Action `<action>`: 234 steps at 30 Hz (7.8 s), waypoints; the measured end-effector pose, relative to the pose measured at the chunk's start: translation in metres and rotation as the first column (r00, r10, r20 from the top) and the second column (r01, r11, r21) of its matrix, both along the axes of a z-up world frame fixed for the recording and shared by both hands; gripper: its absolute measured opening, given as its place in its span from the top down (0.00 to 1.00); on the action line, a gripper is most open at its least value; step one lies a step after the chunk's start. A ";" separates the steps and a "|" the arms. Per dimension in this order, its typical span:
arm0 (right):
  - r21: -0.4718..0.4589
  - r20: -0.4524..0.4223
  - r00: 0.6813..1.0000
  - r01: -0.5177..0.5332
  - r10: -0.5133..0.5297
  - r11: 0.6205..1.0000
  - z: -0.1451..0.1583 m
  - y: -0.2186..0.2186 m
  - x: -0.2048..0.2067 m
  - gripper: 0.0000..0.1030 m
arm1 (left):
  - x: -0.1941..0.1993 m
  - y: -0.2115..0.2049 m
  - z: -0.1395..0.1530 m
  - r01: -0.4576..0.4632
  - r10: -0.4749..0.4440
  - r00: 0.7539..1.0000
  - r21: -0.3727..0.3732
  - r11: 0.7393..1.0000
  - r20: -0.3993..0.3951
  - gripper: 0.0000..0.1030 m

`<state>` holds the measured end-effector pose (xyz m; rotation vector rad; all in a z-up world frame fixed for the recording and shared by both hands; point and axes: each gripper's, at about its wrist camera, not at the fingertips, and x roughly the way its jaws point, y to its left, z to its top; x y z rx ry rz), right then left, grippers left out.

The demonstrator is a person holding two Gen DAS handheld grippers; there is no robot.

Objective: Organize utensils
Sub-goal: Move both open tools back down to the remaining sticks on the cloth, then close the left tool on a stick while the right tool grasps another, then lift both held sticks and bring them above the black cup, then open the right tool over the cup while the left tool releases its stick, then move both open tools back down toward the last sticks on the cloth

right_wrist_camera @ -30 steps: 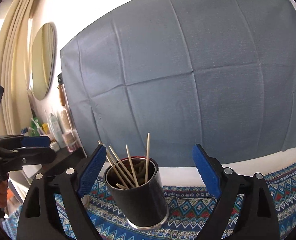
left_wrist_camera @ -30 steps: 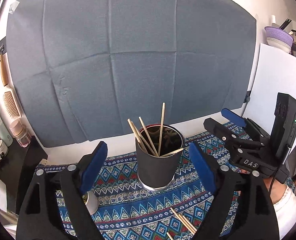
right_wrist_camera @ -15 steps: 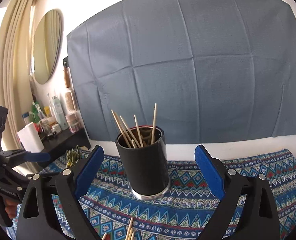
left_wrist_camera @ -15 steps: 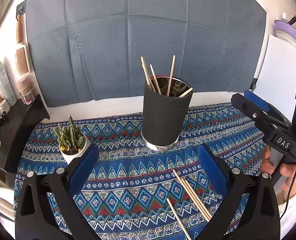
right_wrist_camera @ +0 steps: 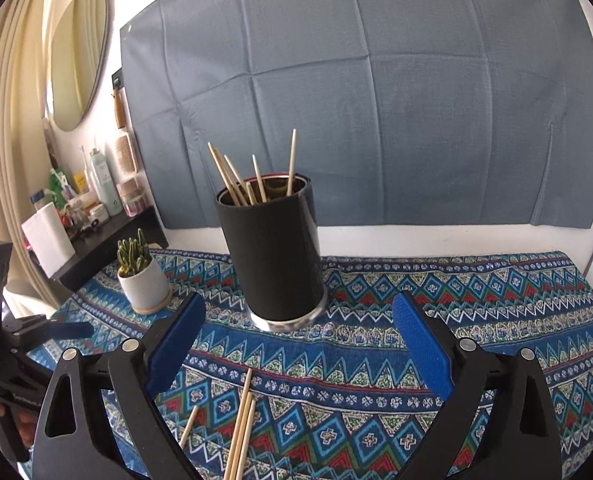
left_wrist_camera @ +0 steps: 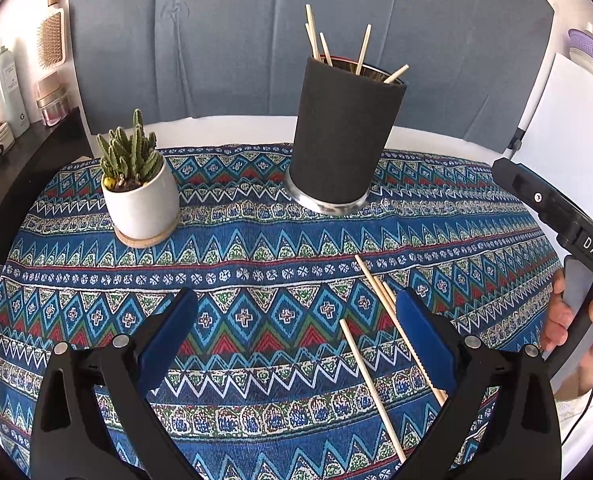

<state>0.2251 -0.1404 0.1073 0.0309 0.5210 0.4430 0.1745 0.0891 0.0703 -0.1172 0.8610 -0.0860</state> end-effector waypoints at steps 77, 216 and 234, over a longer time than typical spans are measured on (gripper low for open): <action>-0.292 -0.351 0.936 -0.137 0.027 0.946 -0.120 0.025 -0.007 0.15 | -0.027 -0.040 -0.072 0.059 -0.048 0.996 0.143 0.988 -0.079 0.23; 0.241 0.388 0.921 -0.147 0.043 0.959 0.074 0.015 0.102 0.47 | 0.111 0.003 0.103 0.124 0.029 0.710 -0.166 0.978 0.704 0.69; 0.207 0.414 0.910 -0.121 0.025 0.971 0.104 -0.008 0.018 0.14 | 0.042 0.010 0.121 0.024 0.076 0.760 -0.145 0.989 0.646 0.06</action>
